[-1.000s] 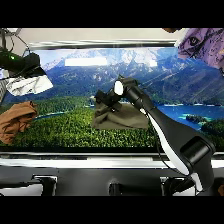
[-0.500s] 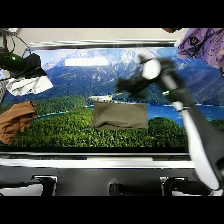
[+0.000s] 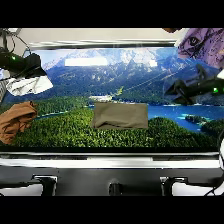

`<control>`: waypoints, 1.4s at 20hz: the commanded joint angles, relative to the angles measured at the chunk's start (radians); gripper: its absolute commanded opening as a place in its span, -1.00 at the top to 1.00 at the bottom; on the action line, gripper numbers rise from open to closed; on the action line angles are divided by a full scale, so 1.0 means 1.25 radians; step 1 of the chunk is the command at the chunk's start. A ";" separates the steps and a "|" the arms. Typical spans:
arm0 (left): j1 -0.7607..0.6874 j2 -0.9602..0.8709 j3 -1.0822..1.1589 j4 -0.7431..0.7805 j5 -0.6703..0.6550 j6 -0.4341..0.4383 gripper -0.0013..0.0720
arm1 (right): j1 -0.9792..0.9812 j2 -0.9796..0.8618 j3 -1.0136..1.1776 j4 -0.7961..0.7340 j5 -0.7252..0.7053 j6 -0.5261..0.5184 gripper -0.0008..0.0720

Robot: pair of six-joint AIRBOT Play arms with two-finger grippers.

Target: Fold the clothes and pants, and hang the long-sleeved shirts on hangers.

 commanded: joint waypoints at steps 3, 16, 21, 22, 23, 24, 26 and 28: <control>0.000 0.000 0.000 0.000 0.000 0.000 0.92 | -0.051 -0.119 -0.174 0.191 -0.029 -0.233 -0.50; 0.000 0.000 -0.001 0.000 0.000 0.000 0.92 | 0.059 -0.182 -0.248 0.223 -0.126 -0.322 -0.45; 0.000 0.000 -0.001 0.000 0.000 0.000 0.92 | 0.109 -0.181 -0.248 0.195 -0.128 -0.308 0.02; 0.000 0.000 -0.001 0.000 0.000 0.000 0.92 | 0.112 -0.181 -0.248 0.197 -0.131 -0.308 0.49; 0.000 0.000 -0.001 0.000 0.000 0.000 0.92 | 0.112 -0.181 -0.248 0.206 -0.137 -0.308 0.81; 0.000 0.000 -0.001 0.000 0.000 0.000 0.92 | 0.112 -0.180 -0.248 0.221 -0.146 -0.308 0.90; 0.000 0.000 -0.001 0.000 0.000 0.000 0.92 | 0.112 -0.180 -0.247 0.266 -0.160 -0.308 0.90; 0.000 0.000 -0.001 0.000 0.000 0.000 0.92 | 0.111 -0.180 -0.217 0.280 -0.158 -0.285 0.90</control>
